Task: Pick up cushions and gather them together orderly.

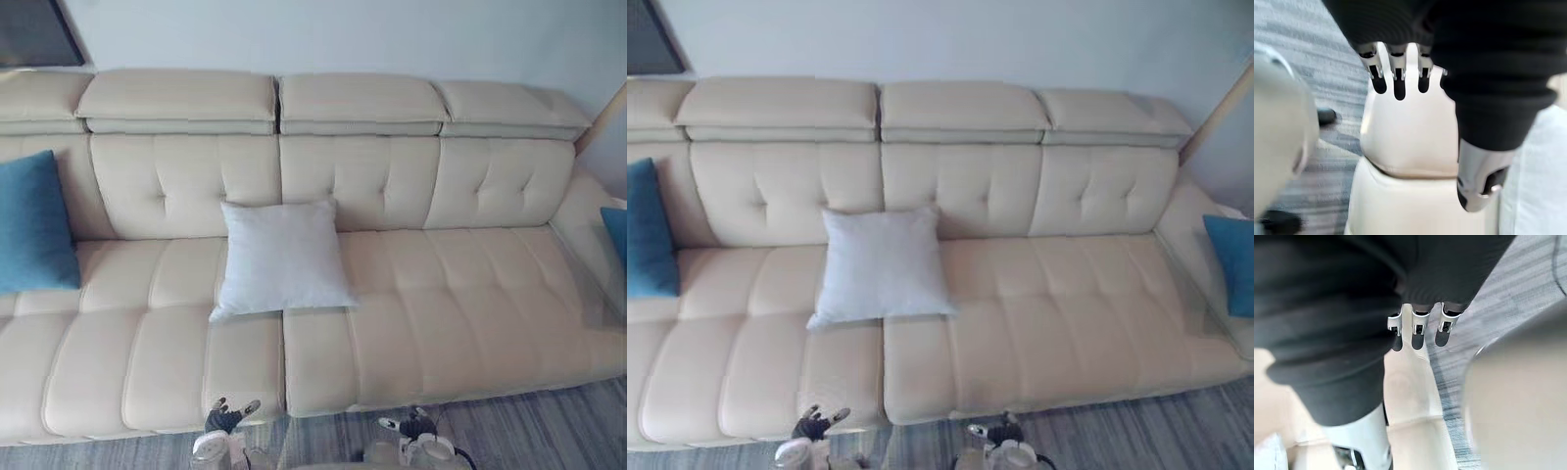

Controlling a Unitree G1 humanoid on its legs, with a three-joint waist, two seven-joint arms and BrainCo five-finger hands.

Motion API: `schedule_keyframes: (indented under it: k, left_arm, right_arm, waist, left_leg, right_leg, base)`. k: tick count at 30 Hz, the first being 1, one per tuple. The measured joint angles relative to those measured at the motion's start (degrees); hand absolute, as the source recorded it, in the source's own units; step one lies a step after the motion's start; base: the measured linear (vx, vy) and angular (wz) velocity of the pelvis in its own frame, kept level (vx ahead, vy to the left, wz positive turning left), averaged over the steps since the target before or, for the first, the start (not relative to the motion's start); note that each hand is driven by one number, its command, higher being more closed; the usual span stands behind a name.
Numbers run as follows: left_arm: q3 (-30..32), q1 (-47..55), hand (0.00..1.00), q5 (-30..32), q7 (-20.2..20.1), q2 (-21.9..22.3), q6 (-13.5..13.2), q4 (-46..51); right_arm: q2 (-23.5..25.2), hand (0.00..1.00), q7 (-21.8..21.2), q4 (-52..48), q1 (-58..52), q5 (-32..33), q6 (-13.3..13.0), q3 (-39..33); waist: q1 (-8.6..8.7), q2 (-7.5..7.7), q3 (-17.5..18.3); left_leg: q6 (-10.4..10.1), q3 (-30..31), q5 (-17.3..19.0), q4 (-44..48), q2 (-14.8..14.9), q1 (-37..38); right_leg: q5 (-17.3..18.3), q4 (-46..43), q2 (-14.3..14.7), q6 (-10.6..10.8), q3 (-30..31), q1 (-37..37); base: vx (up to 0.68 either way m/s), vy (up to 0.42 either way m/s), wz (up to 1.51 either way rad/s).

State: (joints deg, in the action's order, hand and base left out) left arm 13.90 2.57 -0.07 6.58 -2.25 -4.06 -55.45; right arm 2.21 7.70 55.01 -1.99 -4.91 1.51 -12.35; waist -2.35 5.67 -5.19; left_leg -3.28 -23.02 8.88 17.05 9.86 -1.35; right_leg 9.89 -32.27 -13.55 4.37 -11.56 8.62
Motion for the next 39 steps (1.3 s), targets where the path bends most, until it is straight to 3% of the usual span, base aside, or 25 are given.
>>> schedule_keyframes:
  k: [1,2,3,4,7,9,12,14,17,18,19,21,23,26,30,32,34,35,36,39]
  left_arm:
    - [0.16,-0.72,0.0,-0.01,-0.05,0.6,0.08,-0.26]
    - [0.28,-0.01,0.0,-0.02,-0.01,2.02,0.06,-0.24]
    - [0.18,0.1,0.0,-0.04,0.01,2.37,-0.1,-0.35]
    - [-0.18,-0.35,0.0,-0.12,0.52,1.71,-0.17,-0.42]
    - [-2.46,-0.72,0.0,-0.14,0.85,1.61,-0.03,-1.69]
    - [-2.6,-0.62,0.0,-0.14,0.93,1.69,-0.06,-1.6]
    - [-2.72,-0.19,0.0,-0.14,0.91,1.74,-0.12,-2.02]
    - [-2.53,-0.55,0.0,-0.15,0.9,1.82,-0.13,-2.01]
    - [-1.45,0.13,0.0,-0.28,0.89,2.66,-0.18,-1.9]
    - [-1.06,0.35,0.0,-0.38,0.89,2.9,-0.16,-1.37]
    - [-0.57,0.34,0.0,-0.56,0.82,2.68,-0.19,-1.12]
    - [0.61,0.45,0.0,-0.85,0.86,2.07,-0.19,-0.84]
    - [0.77,0.46,0.0,-1.1,0.91,1.9,-0.15,-0.91]
    - [0.78,0.15,0.0,-1.07,0.9,2.03,-0.14,-1.38]
    - [2.0,-0.37,0.0,-0.11,0.77,2.83,0.05,-2.87]
    - [2.35,-0.87,0.0,0.03,0.71,3.51,0.43,-3.26]
    - [2.36,-0.88,0.0,0.03,0.64,3.83,0.72,-3.21]
    - [1.62,-0.75,0.0,0.03,0.58,3.82,0.83,-2.76]
    - [1.48,-0.65,0.0,0.03,0.56,3.74,0.83,-2.45]
    - [0.41,-0.67,0.0,0.04,0.44,3.32,1.03,-3.33]
  right_arm:
    - [-0.48,0.0,0.12,-0.06,0.93,-0.72,-0.04,1.38]
    - [-2.08,0.0,0.2,0.14,1.78,-1.4,0.01,1.43]
    - [-2.56,0.0,0.26,0.42,2.8,-1.69,0.05,1.49]
    - [-2.37,0.0,0.22,0.58,4.56,-1.89,0.0,2.72]
    - [-3.43,0.0,0.78,1.56,6.1,-1.9,0.04,3.6]
    - [-4.29,0.0,1.25,2.87,5.86,-1.91,0.25,3.59]
    - [-6.09,0.0,1.81,3.19,5.47,-1.89,0.23,3.23]
    - [-6.62,0.0,1.97,3.19,5.11,-1.93,0.28,1.81]
    - [-6.27,0.0,2.16,2.08,3.39,-1.93,0.38,1.11]
    - [-5.53,0.0,2.16,2.05,2.97,-1.93,0.54,1.04]
    - [-5.1,0.0,2.12,2.03,2.73,-1.91,0.8,0.85]
    - [-2.37,0.0,1.86,1.65,0.83,-1.91,0.94,-0.5]
    - [-1.86,0.0,1.82,1.65,0.69,-1.91,1.24,-0.49]
    - [-1.87,0.0,1.86,1.58,0.77,-1.82,1.22,-0.55]
    - [-1.63,0.0,1.81,1.65,1.93,-1.73,1.22,-0.18]
    - [-1.6,0.0,1.7,1.67,3.32,-1.73,1.1,0.25]
    - [-1.62,0.0,1.63,1.59,3.67,-1.74,1.04,0.04]
    - [-1.6,0.0,1.63,1.28,3.12,-1.74,0.96,-1.04]
    - [-1.81,0.0,1.62,1.29,2.28,-1.76,0.9,-1.04]
    - [-3.07,0.0,1.63,1.9,2.41,-1.78,0.31,-1.08]
  waist:
    - [-1.18,-0.75,0.04]
    - [-1.53,-4.09,1.27]
    - [-1.44,-4.21,0.99]
    - [-1.38,-3.16,0.33]
    - [-0.97,-5.94,-1.7]
    - [-1.02,-6.51,-1.92]
    - [-0.63,-6.63,-2.05]
    - [-0.64,-6.53,-2.11]
    - [-0.66,-6.61,-2.06]
    - [-0.62,-6.7,-2.04]
    - [-0.63,-6.65,-1.9]
    - [-0.16,-5.03,-1.0]
    - [-0.09,-4.53,-0.65]
    - [0.09,-4.13,-0.32]
    - [-0.33,-5.59,0.05]
    - [-0.54,-6.76,-0.41]
    - [-0.47,-7.47,-0.82]
    - [-0.39,-6.85,-0.74]
    - [-0.47,-6.69,-0.62]
    - [0.01,-7.53,-0.76]
  left_leg:
    - [-0.34,0.15,0.75,-0.23,-0.3,-1.47]
    - [2.55,0.6,-2.38,-5.53,-1.44,-1.62]
    - [0.89,-0.61,-3.37,-6.46,-0.84,-1.23]
    - [0.11,-1.34,-3.92,-5.43,-1.57,-2.36]
    - [-1.89,0.36,-5.11,-5.18,0.81,-2.48]
    - [-3.2,0.69,-6.59,-7.29,1.39,-0.88]
    - [-3.83,5.77,-7.92,-8.06,0.83,-1.17]
    - [-3.26,9.43,-6.52,-6.36,0.02,-1.7]
    - [-3.72,15.3,2.38,2.4,-1.85,-1.51]
    - [-3.28,15.82,4.72,2.17,-2.06,-1.24]
    - [-3.02,15.31,4.94,2.16,-2.2,-1.22]
    - [-2.14,13.07,5.93,1.44,-3.54,-1.46]
    - [-1.53,11.81,6.43,1.43,-3.93,-1.41]
    - [-1.51,9.66,7.2,1.47,-4.27,-0.44]
    - [-1.3,4.38,7.05,2.1,-2.19,-0.29]
    - [-1.04,-0.37,6.89,1.27,-0.04,0.97]
    - [-1.01,-4.38,6.87,-0.38,0.55,3.15]
    - [-1.12,-7.81,6.87,-1.65,-0.28,5.77]
    - [-1.18,-9.71,6.91,-1.86,-0.77,7.14]
    - [-1.17,-9.05,6.85,-2.97,-0.82,9.45]
  right_leg:
    - [-0.74,3.23,1.35,-1.13,-0.12,-1.09]
    - [-1.76,11.34,4.04,-1.11,1.41,-3.89]
    - [-0.65,10.93,4.05,-0.6,1.46,-3.87]
    - [2.49,11.8,2.7,1.26,1.55,-3.97]
    - [-0.26,20.23,6.78,-1.07,0.12,-8.46]
    - [-0.68,20.57,7.79,-1.55,0.03,-8.71]
    - [-1.27,20.4,8.0,-2.51,0.24,-7.6]
    - [-1.53,19.98,7.5,-2.61,1.21,-6.68]
    - [-1.71,18.31,7.31,-2.11,5.48,-4.92]
    - [-1.81,18.07,7.69,-0.94,6.71,-4.18]
    - [-2.02,18.06,7.5,-0.64,7.29,-4.02]
    - [-4.4,20.19,6.14,0.03,8.62,-3.46]
    - [-5.67,21.72,6.03,-0.42,10.01,-3.73]
    - [-7.21,22.63,6.44,0.87,12.53,-3.48]
    - [-10.4,22.45,9.39,-1.08,15.37,0.33]
    - [-13.55,22.21,10.75,-4.41,6.74,3.13]
    - [-9.63,19.13,8.55,-8.7,-6.78,3.56]
    - [-4.38,14.81,5.28,-11.08,-19.53,3.15]
    - [-2.79,13.94,4.38,-10.86,-23.96,2.45]
    - [-2.18,16.03,7.99,-9.28,-20.15,1.8]
  base:
    - [-0.19,-0.099,-0.44]
    - [-0.2,-0.026,-0.59]
    - [-0.14,-0.022,-0.43]
    - [-0.08,-0.142,-0.32]
    - [-0.12,-0.183,-0.01]
    - [-0.14,-0.125,0.02]
    - [-0.11,-0.054,-0.09]
    - [-0.09,0.044,-0.32]
    - [-0.09,0.193,-0.68]
    - [-0.08,0.216,-0.67]
    - [-0.08,0.193,-0.52]
    - [-0.05,0.206,-0.41]
    - [-0.01,0.143,-0.34]
    - [0.07,0.102,-0.39]
    - [0.12,0.053,-1.05]
    - [0.06,-0.019,-1.55]
    - [0.04,-0.062,-1.09]
    - [0.07,-0.086,-1.02]
    - [0.1,-0.105,-1.19]
    - [0.11,-0.13,-1.04]
